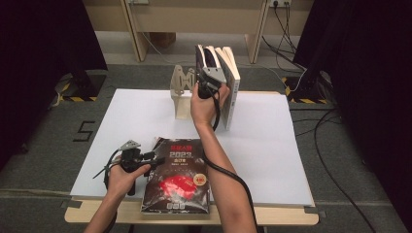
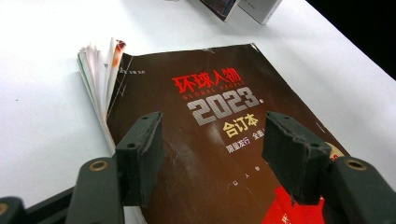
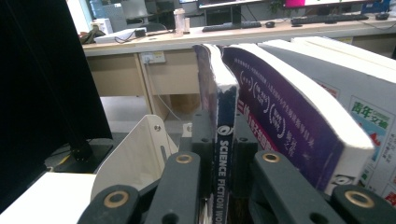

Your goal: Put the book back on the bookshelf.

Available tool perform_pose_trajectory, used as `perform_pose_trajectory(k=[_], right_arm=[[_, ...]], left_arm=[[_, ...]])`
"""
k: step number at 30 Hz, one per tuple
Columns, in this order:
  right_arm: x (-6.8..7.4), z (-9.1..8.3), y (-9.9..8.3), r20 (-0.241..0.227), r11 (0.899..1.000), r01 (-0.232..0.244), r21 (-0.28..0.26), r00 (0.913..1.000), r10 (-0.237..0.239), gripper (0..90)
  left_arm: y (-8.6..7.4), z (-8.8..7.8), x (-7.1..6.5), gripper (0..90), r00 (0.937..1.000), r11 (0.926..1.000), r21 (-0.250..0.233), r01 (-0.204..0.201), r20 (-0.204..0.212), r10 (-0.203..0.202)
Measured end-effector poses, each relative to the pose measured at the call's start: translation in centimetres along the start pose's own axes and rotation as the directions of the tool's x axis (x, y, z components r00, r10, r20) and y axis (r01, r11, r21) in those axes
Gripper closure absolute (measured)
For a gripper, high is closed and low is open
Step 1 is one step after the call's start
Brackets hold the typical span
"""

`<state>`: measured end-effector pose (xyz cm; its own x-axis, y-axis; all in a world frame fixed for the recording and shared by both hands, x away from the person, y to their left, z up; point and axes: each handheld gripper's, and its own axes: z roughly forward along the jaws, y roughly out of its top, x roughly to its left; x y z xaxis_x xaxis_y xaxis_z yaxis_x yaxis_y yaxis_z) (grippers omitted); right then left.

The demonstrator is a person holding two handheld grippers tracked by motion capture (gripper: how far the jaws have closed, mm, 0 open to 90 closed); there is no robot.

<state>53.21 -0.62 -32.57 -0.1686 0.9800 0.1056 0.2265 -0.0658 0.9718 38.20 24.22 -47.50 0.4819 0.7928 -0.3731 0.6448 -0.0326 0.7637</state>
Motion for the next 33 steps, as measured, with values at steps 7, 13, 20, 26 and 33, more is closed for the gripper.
perform_pose_trajectory(k=[7,13,20,26,33], right_arm=[[0.1,0.0,-0.1,0.0,1.0,0.02,0.017,0.9998,-0.02,84.3],[-0.1,-0.7,-0.1,-0.02,0.997,0.023,0.067,0.9996,-0.021,83.6],[-0.5,-1.1,0.3,-0.024,0.997,0.008,0.082,0.9997,-0.006,80.0],[-0.5,-0.9,1.0,-0.034,0.993,0.006,0.115,0.9994,-0.002,79.6],[-0.6,-0.6,1.8,-0.024,0.985,-0.014,0.171,0.9996,0.018,77.2]], left_arm=[[-0.1,0.1,0.0,38.0,1.0,1.0,0.002,0.0,0.002,0.0],[-0.1,0.2,-0.2,37.9,1.0,1.0,0.005,-0.003,0.005,0.003],[-0.1,0.2,-0.3,37.9,0.9999,1.0,0.006,-0.008,0.009,0.008],[-0.1,0.2,-0.3,37.9,0.9999,0.9999,0.007,-0.008,0.007,0.008],[-0.1,0.4,-0.4,37.9,0.9999,0.9999,0.01,-0.009,0.01,0.009]])
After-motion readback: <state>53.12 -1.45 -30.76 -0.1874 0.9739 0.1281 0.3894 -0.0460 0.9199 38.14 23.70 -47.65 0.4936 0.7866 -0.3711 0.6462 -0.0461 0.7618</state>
